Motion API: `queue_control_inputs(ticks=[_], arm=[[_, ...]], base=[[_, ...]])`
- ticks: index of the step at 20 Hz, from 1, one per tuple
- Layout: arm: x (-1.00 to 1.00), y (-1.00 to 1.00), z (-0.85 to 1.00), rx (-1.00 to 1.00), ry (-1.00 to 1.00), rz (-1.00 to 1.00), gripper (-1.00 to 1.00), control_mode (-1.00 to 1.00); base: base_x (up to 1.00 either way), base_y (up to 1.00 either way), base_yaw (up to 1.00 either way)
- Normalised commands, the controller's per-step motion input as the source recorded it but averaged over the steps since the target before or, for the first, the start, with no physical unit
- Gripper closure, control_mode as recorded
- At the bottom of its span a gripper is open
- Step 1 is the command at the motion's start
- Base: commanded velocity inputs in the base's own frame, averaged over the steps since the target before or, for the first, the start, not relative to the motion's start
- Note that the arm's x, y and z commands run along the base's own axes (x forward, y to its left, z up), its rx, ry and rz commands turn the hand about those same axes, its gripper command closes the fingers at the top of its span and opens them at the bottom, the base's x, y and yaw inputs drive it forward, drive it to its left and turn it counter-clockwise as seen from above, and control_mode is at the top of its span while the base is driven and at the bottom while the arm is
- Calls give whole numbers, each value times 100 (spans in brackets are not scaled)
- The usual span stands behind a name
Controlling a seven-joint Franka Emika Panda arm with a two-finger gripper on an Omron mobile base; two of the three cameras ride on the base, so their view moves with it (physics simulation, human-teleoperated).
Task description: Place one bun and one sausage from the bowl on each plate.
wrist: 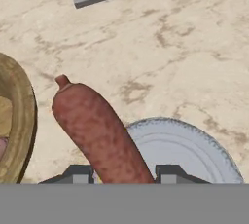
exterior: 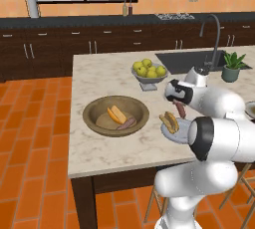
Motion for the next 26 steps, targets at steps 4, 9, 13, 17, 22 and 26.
queue_control_inputs(ticks=[4, 9, 13, 17, 22, 26], arm=[[-35, -52, -59, -4, 3, 0, 100, -100], [-7, -6, -41, -1, 0, 0, 100, -100], [-2, -25, -30, 0, 0, 0, 100, -100], [-1, -6, -18, 0, 0, 0, 100, -100], [0, 0, -24, 0, 0, 0, 100, -100], [0, 0, -18, 0, -1, 0, 100, -100]], base=[[0, 0, 0], [0, 0, 0], [0, 0, 0], [0, 0, 0], [0, 0, 0], [0, 0, 0]])
